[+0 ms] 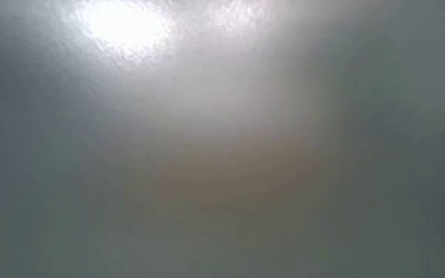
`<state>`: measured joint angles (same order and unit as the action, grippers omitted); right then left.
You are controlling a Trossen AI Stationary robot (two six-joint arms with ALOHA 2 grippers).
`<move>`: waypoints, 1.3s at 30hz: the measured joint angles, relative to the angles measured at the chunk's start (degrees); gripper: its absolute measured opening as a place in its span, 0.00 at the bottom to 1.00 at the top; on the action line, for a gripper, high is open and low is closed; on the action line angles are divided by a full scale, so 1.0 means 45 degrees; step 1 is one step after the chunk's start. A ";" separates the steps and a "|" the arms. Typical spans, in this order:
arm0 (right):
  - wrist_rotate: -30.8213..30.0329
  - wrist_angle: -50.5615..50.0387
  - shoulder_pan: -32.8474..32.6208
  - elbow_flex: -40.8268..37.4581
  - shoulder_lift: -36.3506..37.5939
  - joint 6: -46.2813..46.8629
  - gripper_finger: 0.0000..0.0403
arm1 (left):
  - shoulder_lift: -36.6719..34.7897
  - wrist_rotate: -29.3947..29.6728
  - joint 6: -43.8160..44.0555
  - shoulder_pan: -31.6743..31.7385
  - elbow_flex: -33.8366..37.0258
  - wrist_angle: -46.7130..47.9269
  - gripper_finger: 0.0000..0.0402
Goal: Sort silverware by color (type)
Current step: Put the green spoon into the transparent bin
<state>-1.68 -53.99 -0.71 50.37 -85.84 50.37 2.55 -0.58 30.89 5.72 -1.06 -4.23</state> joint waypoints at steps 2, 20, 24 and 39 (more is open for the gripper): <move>0.0040 0.0352 0.0000 -0.0339 0.0000 0.0098 0.27 | 0.0000 -0.0002 0.0001 0.0000 0.0000 0.0000 0.28; 0.0385 0.2437 0.0136 -0.2037 0.0116 0.0607 0.08 | 0.0000 -0.0001 0.0002 -0.0004 0.0000 0.0019 0.28; 0.0158 0.1937 0.0103 -0.1463 0.0561 0.0774 0.08 | 0.0000 -0.0004 0.0004 0.0000 0.0000 0.0018 0.28; -0.5356 0.2300 -0.2526 0.3184 0.2367 0.0431 0.08 | 0.0000 -0.0001 0.0005 -0.0003 0.0000 0.0015 0.28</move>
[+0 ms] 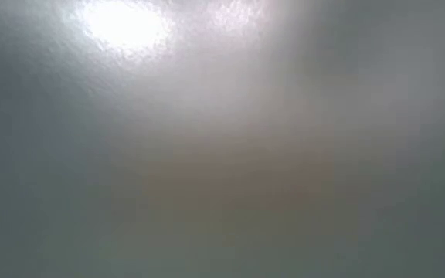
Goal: Sort silverware by color (type)
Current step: Put the green spoon into the transparent bin, then put the blue spoon into the yellow bin
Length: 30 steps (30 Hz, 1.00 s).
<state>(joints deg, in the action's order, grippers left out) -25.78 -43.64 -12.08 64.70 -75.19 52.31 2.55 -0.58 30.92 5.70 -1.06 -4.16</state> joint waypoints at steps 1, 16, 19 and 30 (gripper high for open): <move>-0.0286 0.0072 -0.0266 0.0325 -0.0107 -0.0248 0.08 | 0.0000 -0.0004 -0.0004 0.0002 0.0000 0.0000 0.28; 0.4263 0.5391 -0.2736 0.2367 -0.3829 -0.3608 0.08 | 0.0000 0.0000 -0.0005 0.0002 0.0000 -0.0005 0.28; 0.6155 0.5679 -0.2778 0.2646 -0.4703 -0.4127 0.08 | 0.0000 -0.0004 -0.0005 0.0001 0.0002 0.0000 0.28; 0.9393 0.5640 -0.2355 0.3472 -0.6275 -0.4777 0.32 | 0.0000 0.0001 -0.0002 0.0002 0.0005 -0.0010 0.28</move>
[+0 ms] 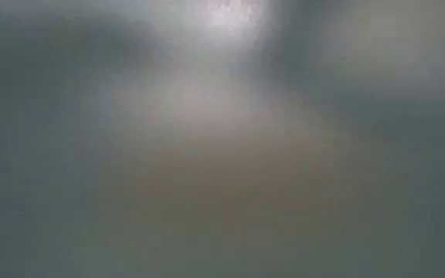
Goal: Sort silverware by color (type)
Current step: Put the blue spoon into the yellow bin
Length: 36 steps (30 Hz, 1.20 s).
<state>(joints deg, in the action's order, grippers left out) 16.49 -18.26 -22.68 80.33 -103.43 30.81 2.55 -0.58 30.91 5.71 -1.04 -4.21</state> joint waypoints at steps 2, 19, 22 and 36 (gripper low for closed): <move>0.0008 -0.0479 0.0037 0.0041 -0.0022 0.0013 0.37 | 0.0000 0.0000 -0.0003 0.0001 0.0000 0.0005 0.28; -0.4861 -0.6682 0.1453 -0.0699 0.2647 0.0566 0.39 | 0.0000 -0.0002 0.0000 -0.0001 0.0000 0.0002 0.28; -0.5337 -0.7140 0.2403 -0.1512 0.3207 0.0971 0.40 | 0.0000 0.0000 0.0002 0.0001 0.0000 0.0005 0.28; -0.3971 -0.7665 0.6730 -0.7635 0.6012 0.2923 0.41 | 0.0000 0.0000 -0.0001 0.0001 0.0000 0.0000 0.28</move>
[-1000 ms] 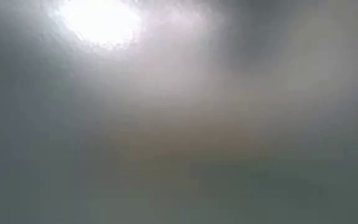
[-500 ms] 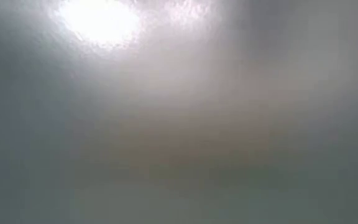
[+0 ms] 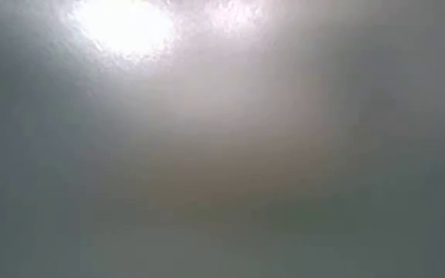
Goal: Sort silverware by color (type)
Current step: Put the blue spoon into the yellow bin
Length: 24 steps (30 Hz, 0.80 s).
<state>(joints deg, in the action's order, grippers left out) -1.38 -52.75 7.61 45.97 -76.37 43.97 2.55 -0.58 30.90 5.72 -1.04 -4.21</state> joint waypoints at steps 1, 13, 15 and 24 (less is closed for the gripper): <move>0.0074 0.0097 0.0235 -0.0340 0.0108 0.0004 0.41 | 0.0000 0.0000 0.0001 -0.0002 0.0000 0.0000 0.28; 0.1378 0.1188 0.1323 -0.2291 0.0299 0.0123 0.40 | 0.0000 -0.0001 -0.0002 -0.0001 0.0000 0.0005 0.28; 0.1378 0.1251 0.1323 -0.2291 0.0210 0.0097 0.37 | 0.0000 -0.0004 0.0002 0.0000 0.0000 0.0001 0.28; 0.1416 0.1593 0.1319 -0.2281 -0.0210 -0.0057 0.06 | 0.0000 -0.0002 0.0000 -0.0002 0.0000 0.0005 0.28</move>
<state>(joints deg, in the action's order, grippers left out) 4.99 -45.58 13.54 35.70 -77.32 43.71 2.55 -0.59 30.91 5.71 -1.04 -4.19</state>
